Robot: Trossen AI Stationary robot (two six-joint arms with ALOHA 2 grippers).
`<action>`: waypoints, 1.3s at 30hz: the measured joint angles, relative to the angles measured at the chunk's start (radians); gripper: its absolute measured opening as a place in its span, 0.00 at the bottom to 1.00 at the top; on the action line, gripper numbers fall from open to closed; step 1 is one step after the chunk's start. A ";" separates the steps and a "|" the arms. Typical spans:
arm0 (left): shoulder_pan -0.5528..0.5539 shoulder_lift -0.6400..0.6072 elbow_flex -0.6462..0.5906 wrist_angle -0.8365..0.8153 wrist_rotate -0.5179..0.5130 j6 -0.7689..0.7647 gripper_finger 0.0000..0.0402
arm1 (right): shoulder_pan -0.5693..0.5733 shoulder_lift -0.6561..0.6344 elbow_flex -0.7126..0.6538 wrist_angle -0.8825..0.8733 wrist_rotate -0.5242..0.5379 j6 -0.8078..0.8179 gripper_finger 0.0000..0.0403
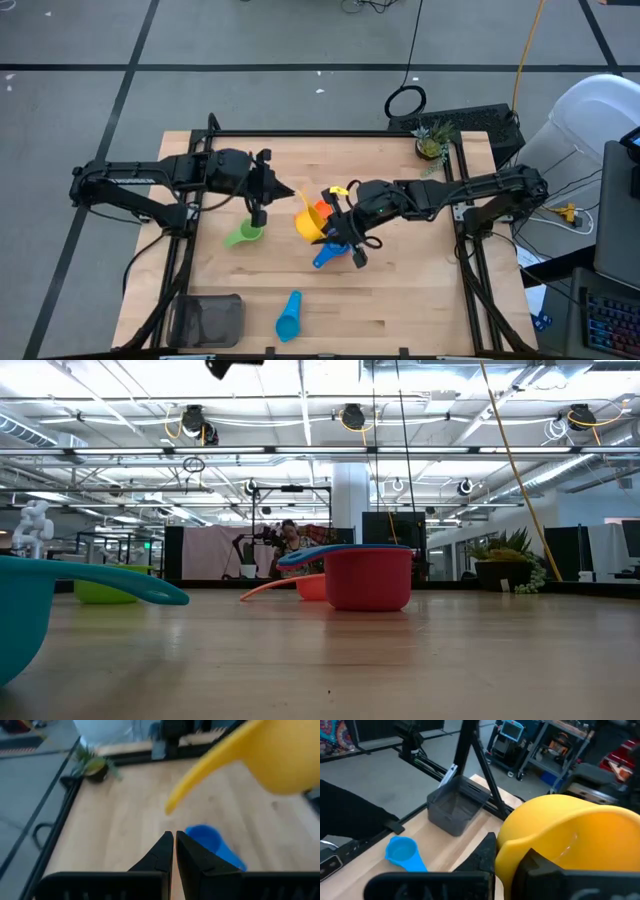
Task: Nest measuring cups in basket
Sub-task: Stack the yellow measuring cup on top of the blue measuring cup
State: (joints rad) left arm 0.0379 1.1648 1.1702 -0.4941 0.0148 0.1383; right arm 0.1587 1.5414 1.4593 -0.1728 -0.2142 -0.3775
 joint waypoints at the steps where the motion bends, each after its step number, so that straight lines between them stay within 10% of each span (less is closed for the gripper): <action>1: 0.006 0.000 0.000 0.012 0.010 0.001 0.06 | 0.004 0.000 0.000 0.000 0.000 -0.004 0.02; 11: -0.026 0.024 0.000 0.045 0.051 0.190 0.10 | 0.015 0.000 0.000 0.000 -0.001 -0.005 0.02; 27: -0.068 0.093 0.000 0.188 -0.012 0.204 0.60 | 0.014 0.000 0.000 -0.025 0.000 -0.001 0.02; 32: -0.074 0.071 0.001 0.212 0.007 0.216 0.48 | 0.012 0.000 0.000 -0.052 0.000 0.009 0.02; 39: -0.073 0.062 -0.001 0.180 0.064 0.223 0.06 | 0.007 0.000 0.000 -0.053 -0.007 0.012 0.02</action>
State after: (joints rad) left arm -0.0349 1.2270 1.1690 -0.3138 0.0786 0.3617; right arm 0.1661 1.5412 1.4590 -0.2261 -0.2215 -0.3656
